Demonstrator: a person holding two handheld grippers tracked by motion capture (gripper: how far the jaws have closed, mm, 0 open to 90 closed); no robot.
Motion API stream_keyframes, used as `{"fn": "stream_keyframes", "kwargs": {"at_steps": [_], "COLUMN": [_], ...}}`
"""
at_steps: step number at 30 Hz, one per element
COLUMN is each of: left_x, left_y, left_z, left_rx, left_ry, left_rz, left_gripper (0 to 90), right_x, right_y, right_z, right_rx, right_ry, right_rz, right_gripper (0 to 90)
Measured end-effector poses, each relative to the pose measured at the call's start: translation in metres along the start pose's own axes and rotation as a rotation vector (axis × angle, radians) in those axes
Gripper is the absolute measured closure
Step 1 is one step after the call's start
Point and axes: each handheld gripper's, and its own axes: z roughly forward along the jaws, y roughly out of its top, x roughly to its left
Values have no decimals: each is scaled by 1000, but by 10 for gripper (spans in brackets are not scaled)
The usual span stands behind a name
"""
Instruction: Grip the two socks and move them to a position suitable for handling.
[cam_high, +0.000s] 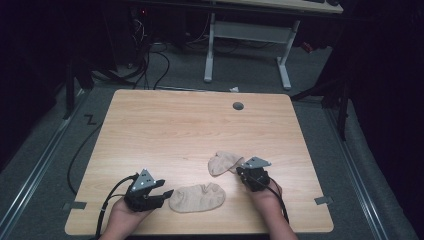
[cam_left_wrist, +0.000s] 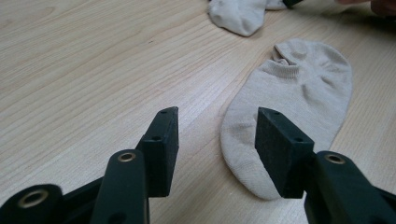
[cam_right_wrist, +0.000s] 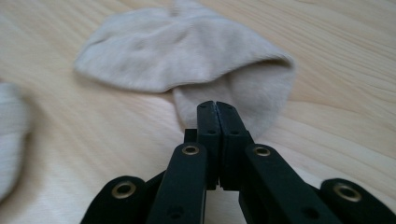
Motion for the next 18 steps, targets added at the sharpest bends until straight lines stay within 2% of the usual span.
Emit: {"fn": "stream_keyframes", "kwargs": {"at_steps": [5, 10, 11, 12, 13, 14, 16, 17, 18], "left_x": [0, 1, 1, 2, 2, 2, 2, 2, 2], "left_y": [0, 0, 0, 1, 1, 1, 0, -1, -1], "left_z": [0, -4, -4, -4, -4, -4, -5, -5, -5], "left_rx": [0, -11, -11, -12, -13, -16, -13, -12, -12], "left_ry": [2, 6, 7, 9, 9, 9, 8, 7, 5], "left_rz": [-1, -7, -8, -13, -15, -16, -11, -11, -13], "left_gripper": [500, 500, 500, 500, 500, 500, 500, 500, 500], "right_x": [23, 37, 41, 50, 50, 53, 60, 62, 62], "right_y": [5, 25, 35, 49, 49, 54, 63, 67, 67], "right_z": [3, 0, 3, 12, 12, 16, 31, 44, 44], "right_rx": [-10, -60, -66, -55, -55, -49, -23, 8, 8], "right_ry": [80, 78, 86, 97, 97, 94, 83, 75, 75], "right_rz": [-41, -56, -61, -66, -66, -70, -74, -78, -78], "right_gripper": [884, 795, 755, 656, 656, 606, 544, 523, 523]}}
